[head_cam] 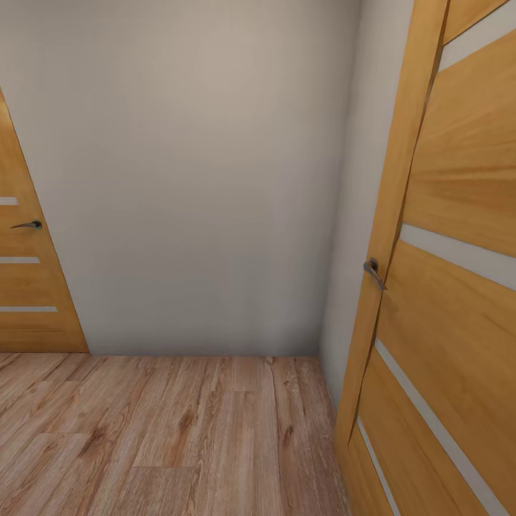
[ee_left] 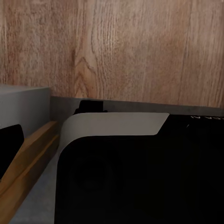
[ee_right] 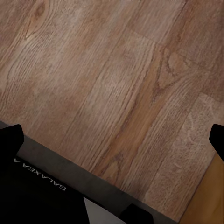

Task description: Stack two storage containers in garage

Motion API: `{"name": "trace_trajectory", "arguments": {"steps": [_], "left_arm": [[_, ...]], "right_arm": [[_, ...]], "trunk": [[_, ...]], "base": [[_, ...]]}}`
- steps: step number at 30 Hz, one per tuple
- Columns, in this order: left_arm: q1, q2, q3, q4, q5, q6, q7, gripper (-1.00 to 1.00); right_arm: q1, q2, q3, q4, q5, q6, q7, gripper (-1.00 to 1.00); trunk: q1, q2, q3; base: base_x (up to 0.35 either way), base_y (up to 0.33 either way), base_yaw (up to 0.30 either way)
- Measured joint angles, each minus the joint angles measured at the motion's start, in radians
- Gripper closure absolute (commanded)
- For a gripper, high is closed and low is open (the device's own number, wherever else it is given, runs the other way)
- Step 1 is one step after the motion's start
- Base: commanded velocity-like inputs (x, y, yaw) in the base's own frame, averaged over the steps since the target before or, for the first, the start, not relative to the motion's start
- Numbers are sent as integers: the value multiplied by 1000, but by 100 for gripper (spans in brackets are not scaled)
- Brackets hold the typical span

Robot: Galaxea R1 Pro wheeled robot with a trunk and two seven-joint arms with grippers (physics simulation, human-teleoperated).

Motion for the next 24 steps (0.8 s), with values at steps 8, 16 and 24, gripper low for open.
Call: {"name": "trace_trajectory", "arguments": {"steps": [8,16,24], "left_arm": [[0,1,0,0,1,3,2,-100],[0,1,2,1,1,3,-1,-100],[0,1,2,1,2,3,0,-100]], "right_arm": [[0,0,0,0,0,0,0,-100],[0,0,0,0,0,0,0,-100],[0,0,0,0,-1,7,0,-100]], "trunk": [[0,0,0],[0,0,0],[0,0,0]], "base": [[68,0,0],[305,0,0],[334,0,0]]}}
